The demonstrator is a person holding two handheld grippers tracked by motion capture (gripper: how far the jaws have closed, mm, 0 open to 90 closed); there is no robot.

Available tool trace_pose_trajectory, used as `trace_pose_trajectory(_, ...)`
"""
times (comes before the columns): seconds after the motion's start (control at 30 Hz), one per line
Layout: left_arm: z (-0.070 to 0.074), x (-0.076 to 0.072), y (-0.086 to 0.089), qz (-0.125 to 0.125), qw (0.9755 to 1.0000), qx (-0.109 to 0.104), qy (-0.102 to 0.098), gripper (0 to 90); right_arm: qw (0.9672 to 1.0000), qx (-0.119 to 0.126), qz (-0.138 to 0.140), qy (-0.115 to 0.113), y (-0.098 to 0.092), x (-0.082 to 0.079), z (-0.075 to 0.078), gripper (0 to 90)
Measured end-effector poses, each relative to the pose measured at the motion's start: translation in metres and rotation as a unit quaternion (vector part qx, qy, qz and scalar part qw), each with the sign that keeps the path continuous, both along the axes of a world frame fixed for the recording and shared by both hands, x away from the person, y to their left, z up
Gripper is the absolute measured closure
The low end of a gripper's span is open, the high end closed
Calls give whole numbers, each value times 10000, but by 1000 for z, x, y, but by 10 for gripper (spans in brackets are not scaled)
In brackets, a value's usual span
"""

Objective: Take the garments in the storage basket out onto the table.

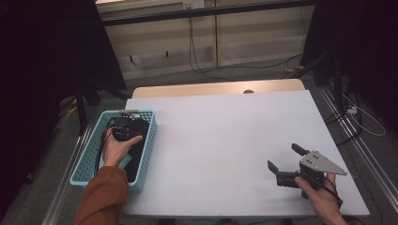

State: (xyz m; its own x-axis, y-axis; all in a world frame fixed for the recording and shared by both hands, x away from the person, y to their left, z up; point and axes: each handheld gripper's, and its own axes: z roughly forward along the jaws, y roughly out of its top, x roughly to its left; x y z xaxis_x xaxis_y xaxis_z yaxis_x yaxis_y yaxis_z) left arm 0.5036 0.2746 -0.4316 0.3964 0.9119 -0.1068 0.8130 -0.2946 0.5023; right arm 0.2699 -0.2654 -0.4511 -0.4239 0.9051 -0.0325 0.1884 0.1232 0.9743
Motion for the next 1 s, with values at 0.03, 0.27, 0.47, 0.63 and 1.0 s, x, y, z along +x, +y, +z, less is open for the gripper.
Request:
trace_pose_trajectory(0.03,-1,0,1,-25,9999,-144,27,329,10000,0,-1,2,0,0,0,0)
trace_pose_trajectory(0.27,2,-2,-1,-118,9986,-447,244,629,10000,-12,0,0,0,0,0,0)
trace_pose_trajectory(0.47,7,-6,-9,-28,9998,-187,93,701,10000,-16,10,1,0,1,0,0)
trace_pose_trajectory(0.63,10,-8,-10,1,9999,-127,8,723,10000,-15,-3,3,0,1,0,0)
trace_pose_trajectory(1.0,22,-15,-8,95,9992,-137,-367,730,10000,1,-18,-3,-1,1,0,0)
